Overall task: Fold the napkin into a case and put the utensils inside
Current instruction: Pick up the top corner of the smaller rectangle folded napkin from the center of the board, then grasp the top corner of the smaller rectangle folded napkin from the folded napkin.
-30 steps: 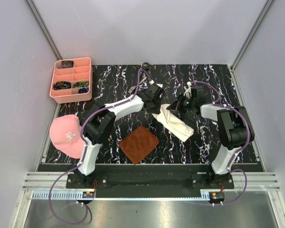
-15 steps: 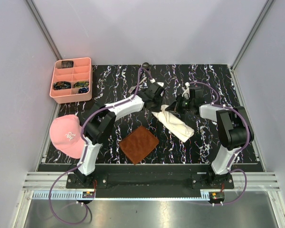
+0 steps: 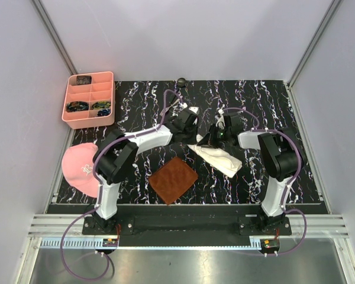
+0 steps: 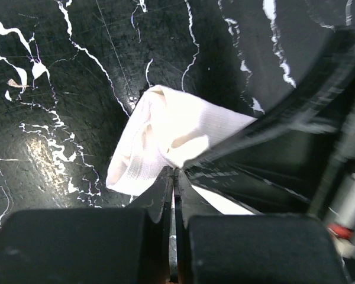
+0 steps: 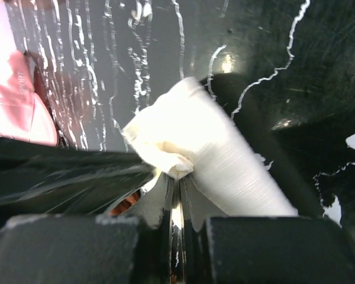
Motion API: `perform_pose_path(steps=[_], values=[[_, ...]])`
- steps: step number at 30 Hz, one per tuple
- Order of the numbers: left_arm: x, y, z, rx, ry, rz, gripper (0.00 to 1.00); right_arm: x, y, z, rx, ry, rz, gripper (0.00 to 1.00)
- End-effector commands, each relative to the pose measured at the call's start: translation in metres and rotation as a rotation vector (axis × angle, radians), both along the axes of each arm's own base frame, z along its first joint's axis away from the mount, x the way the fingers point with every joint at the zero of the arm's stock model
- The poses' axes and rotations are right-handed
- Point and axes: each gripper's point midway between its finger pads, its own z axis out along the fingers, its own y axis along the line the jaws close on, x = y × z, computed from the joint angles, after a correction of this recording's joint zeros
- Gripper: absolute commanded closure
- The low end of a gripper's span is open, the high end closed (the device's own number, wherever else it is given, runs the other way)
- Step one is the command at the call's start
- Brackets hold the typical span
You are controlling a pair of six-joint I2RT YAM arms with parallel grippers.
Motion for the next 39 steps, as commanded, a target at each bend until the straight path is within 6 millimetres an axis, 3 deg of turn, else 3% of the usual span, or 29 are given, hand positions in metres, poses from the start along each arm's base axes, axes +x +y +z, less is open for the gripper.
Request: perform_pose_path(steps=[1, 5, 9, 15, 19, 27, 39], values=[[0.008, -0.022, 0.063, -0.195, -0.118, 0.002, 1.00, 0.002, 0.006, -0.011, -0.006, -0.005, 0.006, 1.00], [0.002, -0.031, 0.059, -0.234, -0.075, -0.021, 1.00, 0.004, 0.018, -0.009, 0.026, -0.006, 0.052, 1.00], [0.003, -0.022, 0.043, -0.206, -0.036, 0.030, 1.00, 0.004, 0.022, -0.005, -0.023, -0.019, 0.093, 0.98], [0.007, -0.010, 0.037, -0.185, -0.013, 0.071, 1.00, -0.003, 0.007, 0.023, -0.052, -0.084, 0.080, 0.68], [0.006, -0.005, 0.036, -0.172, -0.011, 0.068, 1.00, -0.004, 0.002, 0.036, -0.063, -0.112, 0.073, 0.64], [0.005, -0.004, 0.039, -0.179, -0.020, 0.063, 1.00, 0.001, -0.005, 0.033, -0.060, -0.103, 0.080, 0.61], [0.005, -0.003, 0.036, -0.171, -0.015, 0.061, 1.00, 0.007, -0.005, 0.054, -0.032, -0.143, 0.073, 0.47]])
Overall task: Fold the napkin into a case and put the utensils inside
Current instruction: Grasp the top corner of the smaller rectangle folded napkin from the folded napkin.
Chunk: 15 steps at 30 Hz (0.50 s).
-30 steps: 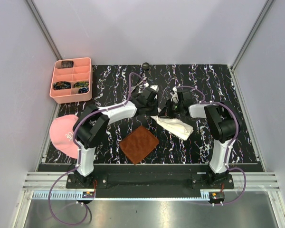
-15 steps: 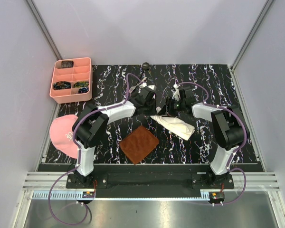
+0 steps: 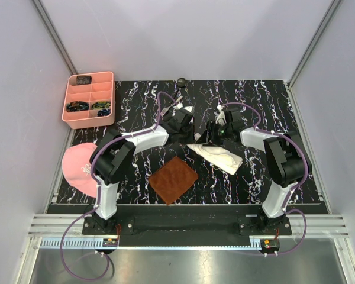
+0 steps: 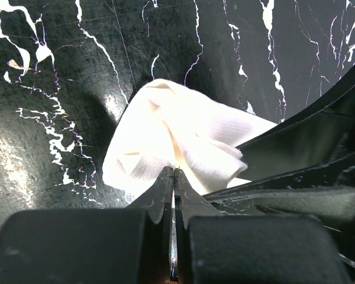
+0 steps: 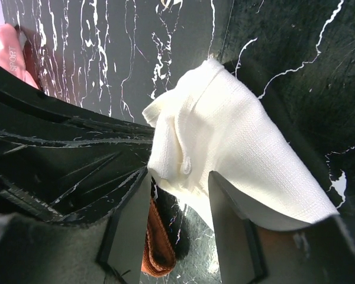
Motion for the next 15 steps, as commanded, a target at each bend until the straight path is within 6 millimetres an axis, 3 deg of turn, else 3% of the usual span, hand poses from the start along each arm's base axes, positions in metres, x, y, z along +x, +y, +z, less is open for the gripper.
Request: perform_pose_path(steps=[1, 10, 15], values=[[0.0073, -0.0079, 0.0335, -0.067, -0.070, -0.014, 1.00, 0.0135, -0.0005, 0.0317, 0.038, -0.077, 0.001, 0.47], [0.0079, -0.0081, 0.0343, -0.064, -0.073, -0.018, 1.00, 0.0198, -0.0011, 0.0330, 0.053, -0.072, 0.001, 0.51], [0.0088, -0.0077, 0.0349, -0.064, -0.076, -0.019, 1.00, 0.0196, 0.0011, 0.0262, 0.061, -0.050, 0.010, 0.66]])
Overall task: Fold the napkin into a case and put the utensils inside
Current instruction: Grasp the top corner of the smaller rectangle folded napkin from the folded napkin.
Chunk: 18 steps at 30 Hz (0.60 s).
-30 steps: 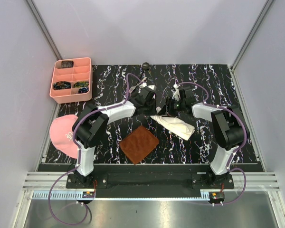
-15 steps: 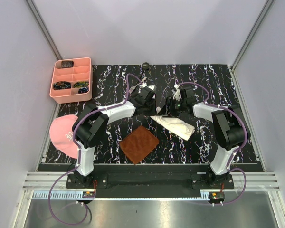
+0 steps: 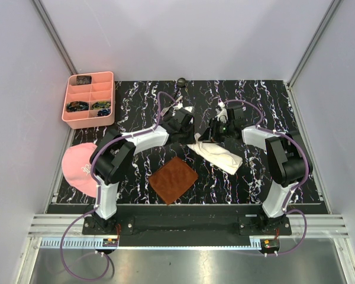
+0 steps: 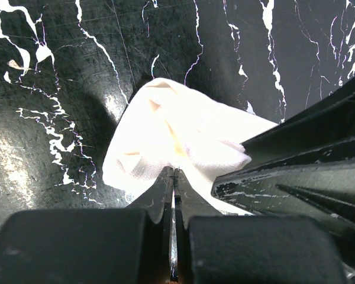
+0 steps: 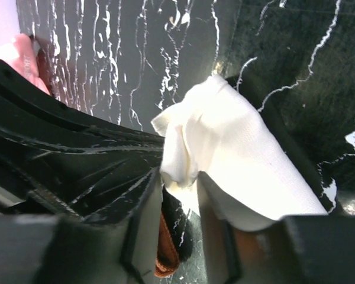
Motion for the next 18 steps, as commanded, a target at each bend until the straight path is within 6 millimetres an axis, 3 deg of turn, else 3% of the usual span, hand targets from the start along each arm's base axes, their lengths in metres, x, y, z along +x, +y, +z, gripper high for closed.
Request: perform_pose_path(steps=[1, 10, 11, 14, 18], values=[[0.008, -0.007, 0.034, -0.061, -0.074, -0.017, 1.00, 0.010, 0.005, 0.016, 0.037, -0.034, 0.019, 0.67], [0.008, -0.007, 0.034, -0.060, -0.076, -0.019, 1.00, 0.012, 0.004, 0.017, 0.031, -0.041, 0.016, 0.63], [0.009, -0.007, 0.036, -0.063, -0.078, -0.018, 1.00, 0.011, 0.004, 0.016, 0.031, -0.039, 0.018, 0.76], [0.010, -0.008, 0.043, -0.076, -0.087, -0.014, 1.00, 0.004, 0.005, 0.008, 0.037, -0.014, 0.033, 1.00], [0.008, -0.019, 0.056, -0.153, -0.095, -0.033, 1.00, -0.006, 0.015, -0.006, 0.123, 0.055, 0.050, 1.00]])
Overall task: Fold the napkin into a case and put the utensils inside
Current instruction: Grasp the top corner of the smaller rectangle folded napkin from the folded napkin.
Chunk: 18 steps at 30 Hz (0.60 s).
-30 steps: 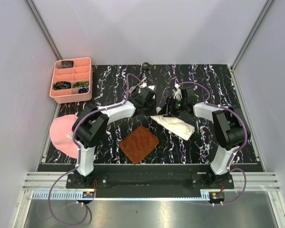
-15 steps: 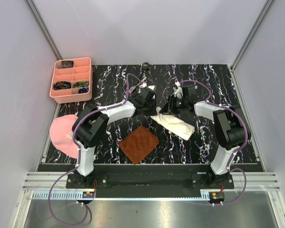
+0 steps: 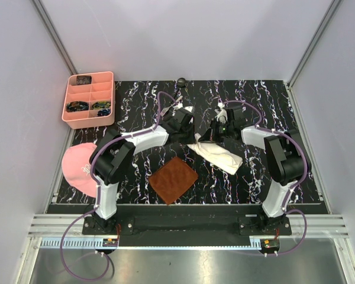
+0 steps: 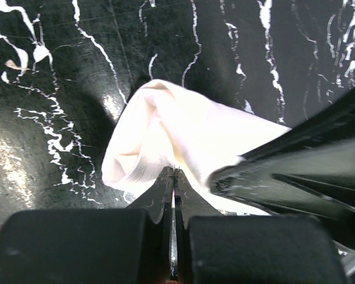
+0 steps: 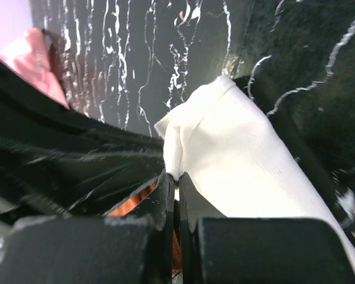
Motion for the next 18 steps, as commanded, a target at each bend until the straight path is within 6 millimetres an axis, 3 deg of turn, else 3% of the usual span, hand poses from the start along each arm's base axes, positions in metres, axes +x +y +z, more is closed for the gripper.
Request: perform_pose_path(steps=[1, 5, 6, 9, 10, 14, 16, 17, 18], values=[[0.005, -0.023, 0.055, -0.175, -0.077, -0.042, 1.00, -0.005, 0.014, -0.008, 0.106, 0.052, 0.034, 1.00], [0.001, -0.030, 0.059, -0.259, -0.069, -0.037, 1.00, -0.006, 0.026, -0.028, 0.130, 0.075, 0.056, 1.00], [-0.001, -0.030, 0.055, -0.271, -0.067, -0.035, 1.00, -0.007, 0.026, -0.041, 0.129, 0.112, 0.051, 1.00], [0.002, -0.030, 0.045, -0.253, -0.037, -0.020, 1.00, -0.008, 0.035, -0.049, 0.174, 0.138, 0.091, 1.00], [-0.001, -0.028, 0.033, -0.234, 0.003, -0.016, 1.00, -0.007, 0.035, -0.051, 0.161, 0.127, 0.088, 1.00], [0.001, -0.020, 0.025, -0.251, 0.030, 0.065, 1.00, -0.009, 0.038, -0.043, 0.150, 0.117, 0.148, 1.00], [0.004, -0.017, 0.031, -0.247, -0.003, 0.082, 1.00, -0.010, 0.032, -0.038, 0.141, 0.116, 0.150, 0.99], [0.007, -0.015, 0.034, -0.246, -0.010, 0.090, 1.00, -0.011, 0.025, -0.031, 0.135, 0.102, 0.133, 0.96], [0.008, -0.014, 0.035, -0.243, -0.012, 0.089, 1.00, -0.009, 0.019, -0.028, 0.135, 0.100, 0.100, 0.88]])
